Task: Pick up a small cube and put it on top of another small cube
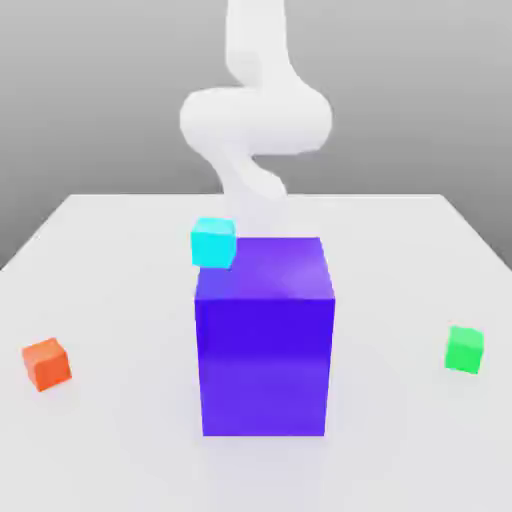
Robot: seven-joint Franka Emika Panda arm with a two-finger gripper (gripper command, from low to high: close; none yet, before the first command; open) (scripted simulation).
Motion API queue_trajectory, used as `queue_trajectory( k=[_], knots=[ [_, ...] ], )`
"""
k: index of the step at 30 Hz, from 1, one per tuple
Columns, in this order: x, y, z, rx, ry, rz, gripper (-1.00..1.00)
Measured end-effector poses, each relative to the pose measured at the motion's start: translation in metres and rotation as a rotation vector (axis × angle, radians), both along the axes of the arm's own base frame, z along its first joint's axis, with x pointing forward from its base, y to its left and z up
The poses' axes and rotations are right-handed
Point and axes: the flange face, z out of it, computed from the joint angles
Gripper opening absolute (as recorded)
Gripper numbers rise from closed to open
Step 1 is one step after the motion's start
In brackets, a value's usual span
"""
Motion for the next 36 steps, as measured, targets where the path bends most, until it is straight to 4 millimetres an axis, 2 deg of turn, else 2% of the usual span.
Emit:
queue_trajectory(
  k=[4, 8, 12, 16, 20, 24, 30, 33, 36],
  knots=[
    [0.048, 0.033, -0.041, -0.110, 0.084, 0.192, 0.00],
    [0.087, 0.071, -0.088, -0.211, 0.159, 0.386, 0.00],
    [0.117, 0.113, -0.141, -0.307, 0.226, 0.586, 0.00],
    [0.138, 0.158, -0.199, -0.397, 0.288, 0.794, 0.00],
    [0.145, 0.211, -0.263, -0.485, 0.340, 1.023, 0.00],
    [0.147, 0.249, -0.330, -0.559, 0.392, 1.229, 0.00],
    [0.128, 0.306, -0.437, -0.659, 0.458, 1.561, 0.00],
    [0.112, 0.328, -0.491, -0.696, 0.482, 1.712, 0.00],
    [0.108, 0.333, -0.541, -0.703, 0.487, 1.745, 0.00]
  ],
)
